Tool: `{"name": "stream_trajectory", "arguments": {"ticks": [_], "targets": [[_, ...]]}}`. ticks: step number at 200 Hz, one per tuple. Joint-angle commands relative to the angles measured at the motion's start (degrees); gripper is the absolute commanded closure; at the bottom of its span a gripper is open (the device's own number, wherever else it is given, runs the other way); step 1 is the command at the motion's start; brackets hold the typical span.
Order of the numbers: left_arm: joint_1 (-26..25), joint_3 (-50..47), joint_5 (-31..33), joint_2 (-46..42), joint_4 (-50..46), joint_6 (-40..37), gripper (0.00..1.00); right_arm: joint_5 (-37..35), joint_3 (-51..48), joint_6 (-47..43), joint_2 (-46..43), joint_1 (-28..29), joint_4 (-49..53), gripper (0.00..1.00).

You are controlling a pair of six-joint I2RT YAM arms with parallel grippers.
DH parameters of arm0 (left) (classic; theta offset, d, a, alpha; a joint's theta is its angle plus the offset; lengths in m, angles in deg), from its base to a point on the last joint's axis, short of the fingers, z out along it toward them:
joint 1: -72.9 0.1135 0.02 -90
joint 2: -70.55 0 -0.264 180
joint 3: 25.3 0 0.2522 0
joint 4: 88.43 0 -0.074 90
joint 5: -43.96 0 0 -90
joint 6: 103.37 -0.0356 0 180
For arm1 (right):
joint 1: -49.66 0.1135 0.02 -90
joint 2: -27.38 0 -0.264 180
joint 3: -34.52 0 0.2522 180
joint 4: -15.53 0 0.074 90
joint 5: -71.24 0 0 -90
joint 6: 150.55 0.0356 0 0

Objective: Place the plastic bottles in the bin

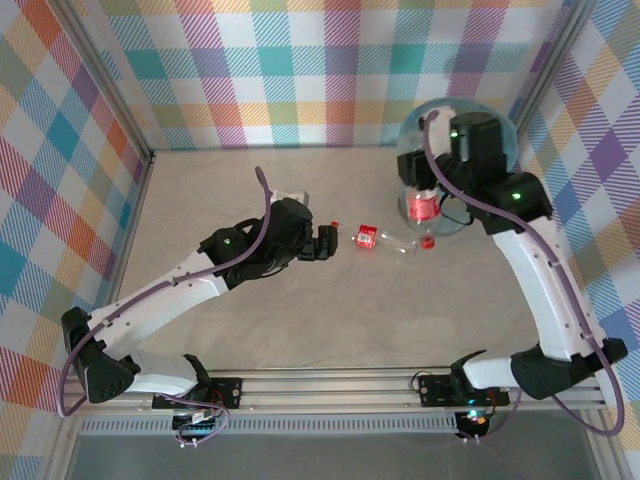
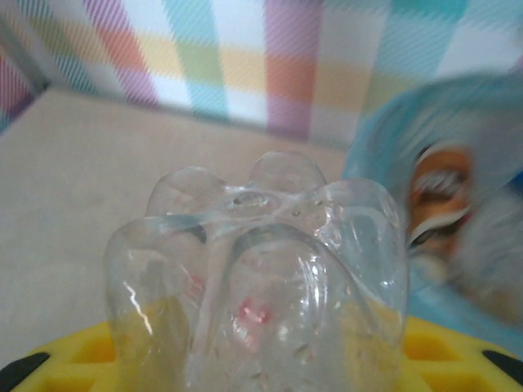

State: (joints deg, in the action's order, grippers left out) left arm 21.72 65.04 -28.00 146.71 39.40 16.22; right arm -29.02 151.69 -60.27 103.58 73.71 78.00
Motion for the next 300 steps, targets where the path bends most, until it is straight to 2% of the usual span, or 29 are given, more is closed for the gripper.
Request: {"name": "stream_trajectory", "arguments": {"ticks": [1, 47, 85, 124, 177, 208, 256, 300], "targets": [[0.7, 3.1, -3.2, 2.2, 1.9, -2.5, 0.01, -7.0, 1.3, -7.4, -0.7, -1.7, -11.7, 0.57], [0.7, 5.3, -4.6, 3.7, 1.4, -3.5, 0.01, -9.8, 1.8, -12.5, 3.0, -3.1, -33.3, 0.59], [0.7, 4.0, -4.3, 2.8, 1.4, -3.3, 0.01, -14.1, 4.3, -12.5, 10.2, -3.0, -41.4, 0.6], [0.8, 2.6, -3.7, 1.5, 0.5, -3.8, 0.01, -19.4, 1.2, -13.2, 14.2, -3.0, -46.2, 0.54], [1.1, 0.9, -4.1, 1.4, 0.4, -3.7, 0.0, -23.9, -8.7, -6.3, 13.6, -3.2, -44.5, 0.47], [1.1, 0.1, -4.4, 1.2, 0.5, -3.3, 0.0, -24.5, -12.3, 2.3, 13.3, -5.0, -41.0, 0.45], [1.3, -0.3, -4.8, 1.5, 0.1, -3.4, 0.0, -20.3, -12.8, 16.8, 15.0, -10.5, -31.9, 0.44], [1.3, -0.3, -5.4, 1.7, -0.2, -3.3, 0.0, -16.4, -11.5, 20.5, 18.7, -12.8, -27.6, 0.41]]}}
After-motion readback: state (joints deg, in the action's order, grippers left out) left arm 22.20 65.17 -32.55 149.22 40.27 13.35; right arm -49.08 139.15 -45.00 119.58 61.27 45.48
